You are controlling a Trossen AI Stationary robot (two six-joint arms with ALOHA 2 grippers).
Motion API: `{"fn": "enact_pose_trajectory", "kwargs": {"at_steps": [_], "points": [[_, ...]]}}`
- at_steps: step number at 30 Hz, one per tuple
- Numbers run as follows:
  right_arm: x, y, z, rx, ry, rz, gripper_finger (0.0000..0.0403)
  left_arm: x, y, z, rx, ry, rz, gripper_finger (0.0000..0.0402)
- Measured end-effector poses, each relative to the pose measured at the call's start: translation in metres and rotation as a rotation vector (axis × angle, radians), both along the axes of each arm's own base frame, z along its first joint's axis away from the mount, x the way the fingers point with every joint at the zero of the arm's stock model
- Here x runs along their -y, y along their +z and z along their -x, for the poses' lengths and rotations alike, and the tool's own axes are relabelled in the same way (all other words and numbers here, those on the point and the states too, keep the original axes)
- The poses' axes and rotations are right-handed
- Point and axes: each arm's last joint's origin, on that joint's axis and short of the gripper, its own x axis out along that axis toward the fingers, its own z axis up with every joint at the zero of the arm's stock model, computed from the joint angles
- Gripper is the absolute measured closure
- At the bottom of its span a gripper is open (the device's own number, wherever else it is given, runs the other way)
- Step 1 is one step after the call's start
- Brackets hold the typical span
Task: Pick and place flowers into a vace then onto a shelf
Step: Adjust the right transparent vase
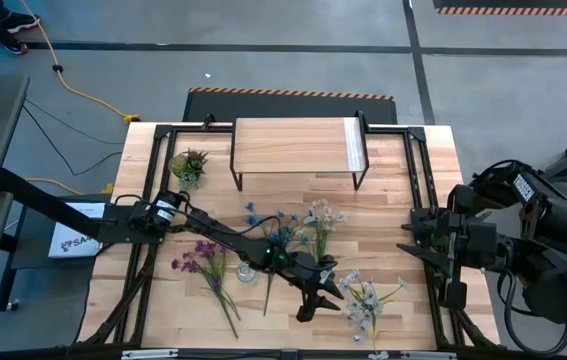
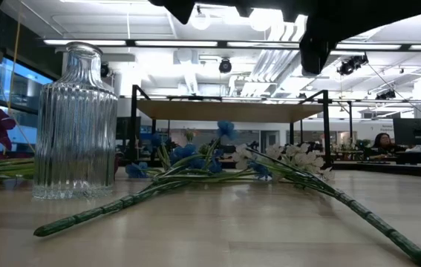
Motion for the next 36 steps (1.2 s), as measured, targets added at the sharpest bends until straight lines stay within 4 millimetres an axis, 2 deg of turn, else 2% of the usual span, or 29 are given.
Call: {"fn": "enact_pose_trajectory", "kwargs": {"at_steps": [17, 22, 25, 32, 36], "points": [[0.000, 0.000, 0.000, 0.006, -0.007, -0.006, 0.0269, 0.001, -0.009, -0.005, 0.044, 0.018, 0.024, 0.0222], [0.000, 0.000, 0.000, 0.007, -0.010, -0.006, 0.0269, 0.001, -0.006, -0.006, 0.067, 0.022, 0.031, 0.0219], [0.000, 0.000, 0.000, 0.012, -0.015, -0.007, 0.0269, 0.001, -0.004, -0.007, 0.087, 0.053, 0.031, 0.0198], [0.001, 0.001, 0.000, 0.017, -0.022, -0.006, 0.0269, 0.000, -0.003, -0.007, 0.094, 0.088, 0.039, 0.0122], [0.001, 0.001, 0.000, 0.020, -0.027, -0.003, 0.0269, 0.000, -0.007, -0.008, 0.095, 0.089, 0.040, 0.0101]]}}
